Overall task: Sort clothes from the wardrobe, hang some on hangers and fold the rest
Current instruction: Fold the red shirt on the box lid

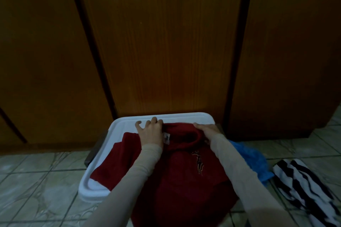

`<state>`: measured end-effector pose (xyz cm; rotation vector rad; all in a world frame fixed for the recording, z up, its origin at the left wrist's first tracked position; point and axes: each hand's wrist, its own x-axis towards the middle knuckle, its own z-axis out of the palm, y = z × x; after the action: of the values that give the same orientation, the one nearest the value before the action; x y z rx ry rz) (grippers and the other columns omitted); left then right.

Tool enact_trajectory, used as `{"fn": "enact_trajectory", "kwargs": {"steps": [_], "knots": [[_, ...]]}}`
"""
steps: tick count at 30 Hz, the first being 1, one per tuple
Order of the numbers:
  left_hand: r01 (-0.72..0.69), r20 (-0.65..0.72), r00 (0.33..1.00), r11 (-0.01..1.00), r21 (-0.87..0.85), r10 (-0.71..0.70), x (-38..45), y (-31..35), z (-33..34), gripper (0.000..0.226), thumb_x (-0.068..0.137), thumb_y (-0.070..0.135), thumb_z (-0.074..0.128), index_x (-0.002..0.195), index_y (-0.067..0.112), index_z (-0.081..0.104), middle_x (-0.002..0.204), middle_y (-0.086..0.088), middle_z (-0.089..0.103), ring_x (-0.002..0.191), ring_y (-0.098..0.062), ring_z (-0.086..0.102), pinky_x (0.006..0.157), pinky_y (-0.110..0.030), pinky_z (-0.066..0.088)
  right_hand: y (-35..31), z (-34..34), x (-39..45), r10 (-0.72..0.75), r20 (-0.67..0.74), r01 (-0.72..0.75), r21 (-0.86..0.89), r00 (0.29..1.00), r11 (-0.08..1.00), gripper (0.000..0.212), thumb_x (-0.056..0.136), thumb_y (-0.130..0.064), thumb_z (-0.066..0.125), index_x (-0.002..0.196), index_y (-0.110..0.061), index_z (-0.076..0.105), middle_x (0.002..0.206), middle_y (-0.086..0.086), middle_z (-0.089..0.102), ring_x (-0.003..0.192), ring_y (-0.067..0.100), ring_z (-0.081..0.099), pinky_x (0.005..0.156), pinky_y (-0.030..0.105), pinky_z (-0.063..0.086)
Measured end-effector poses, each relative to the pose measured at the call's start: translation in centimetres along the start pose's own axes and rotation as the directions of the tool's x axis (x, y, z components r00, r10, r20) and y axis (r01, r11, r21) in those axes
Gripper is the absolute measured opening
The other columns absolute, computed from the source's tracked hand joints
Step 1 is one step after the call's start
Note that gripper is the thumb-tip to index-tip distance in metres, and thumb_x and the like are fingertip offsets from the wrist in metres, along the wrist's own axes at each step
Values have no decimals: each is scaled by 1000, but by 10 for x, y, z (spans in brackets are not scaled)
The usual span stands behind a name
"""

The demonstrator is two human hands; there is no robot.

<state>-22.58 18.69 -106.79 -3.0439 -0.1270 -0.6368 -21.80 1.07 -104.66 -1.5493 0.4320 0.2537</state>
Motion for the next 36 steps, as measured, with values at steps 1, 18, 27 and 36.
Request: {"fn": "enact_trajectory", "kwargs": {"steps": [1,18,27,36], "knots": [[64,-14,998,996,-67,-66,3,-1,-2,27,95,16,43,116,26,59,113,5,56,106,-16,55,109,-48,17,0,0,0,7,9,-7,-4,1000,1000,54,88,-27,64,132,-1,47,131,18,53,120,31,50,94,32,41],[164,292,940,514,-842,178,-18,24,-4,30,96,32,49,113,11,60,109,-2,63,105,-18,57,90,-25,40,8,9,4,-196,229,133,264,953,955,43,84,18,47,115,-10,56,108,11,62,94,19,58,70,25,48],[-86,250,935,844,-529,252,-21,23,12,33,96,23,49,127,16,52,130,-3,55,122,-19,48,105,-29,30,11,3,8,-279,12,265,285,960,921,41,76,28,45,79,-10,60,113,24,61,81,21,60,67,22,50],[167,172,980,884,-436,-100,-29,-17,29,54,99,38,35,147,22,17,153,-1,20,143,-18,13,118,-40,8,37,28,28,-451,113,396,-692,885,603,44,89,-12,60,131,-17,47,150,16,15,139,31,20,111,35,25]]}}
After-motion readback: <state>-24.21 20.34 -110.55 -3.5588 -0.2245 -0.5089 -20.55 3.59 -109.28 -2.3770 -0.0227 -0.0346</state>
